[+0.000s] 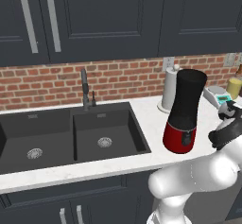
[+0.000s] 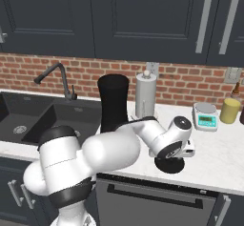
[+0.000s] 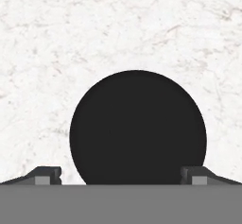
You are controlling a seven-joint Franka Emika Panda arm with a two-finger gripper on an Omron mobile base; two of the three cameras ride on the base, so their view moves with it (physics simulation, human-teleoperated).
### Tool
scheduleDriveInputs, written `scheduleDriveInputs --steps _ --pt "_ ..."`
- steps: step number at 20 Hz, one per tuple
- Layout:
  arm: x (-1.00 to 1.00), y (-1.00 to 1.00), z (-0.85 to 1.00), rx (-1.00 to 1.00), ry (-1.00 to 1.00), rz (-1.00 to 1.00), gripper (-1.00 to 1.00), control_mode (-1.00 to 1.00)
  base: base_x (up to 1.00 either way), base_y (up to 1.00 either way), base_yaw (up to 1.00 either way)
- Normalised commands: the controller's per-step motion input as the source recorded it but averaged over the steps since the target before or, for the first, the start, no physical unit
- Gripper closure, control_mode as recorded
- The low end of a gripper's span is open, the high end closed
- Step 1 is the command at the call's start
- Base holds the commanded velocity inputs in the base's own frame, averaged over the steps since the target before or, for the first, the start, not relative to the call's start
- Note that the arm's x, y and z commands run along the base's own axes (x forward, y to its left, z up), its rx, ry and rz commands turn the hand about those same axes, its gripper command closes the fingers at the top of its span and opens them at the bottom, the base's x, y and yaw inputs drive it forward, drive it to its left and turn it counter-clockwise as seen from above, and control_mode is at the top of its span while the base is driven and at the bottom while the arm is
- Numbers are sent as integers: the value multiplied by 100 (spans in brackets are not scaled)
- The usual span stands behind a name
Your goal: Close the lid blender by securely placing the lid on top.
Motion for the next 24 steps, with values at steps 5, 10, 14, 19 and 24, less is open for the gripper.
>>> scheduleDriveInputs --steps 5,10,14,19,24 --pt "12 -1 -17 0 0 5 -100 -100 0 0 0" --pt "8 -4 -18 0 0 4 -100 -100 0 0 0" --pt "8 -5 -15 0 0 4 -100 -100 0 0 0" --pt "11 -4 -14 0 0 3 -100 -100 0 0 0" --pt "13 -1 -15 0 0 3 -100 -100 0 0 0"
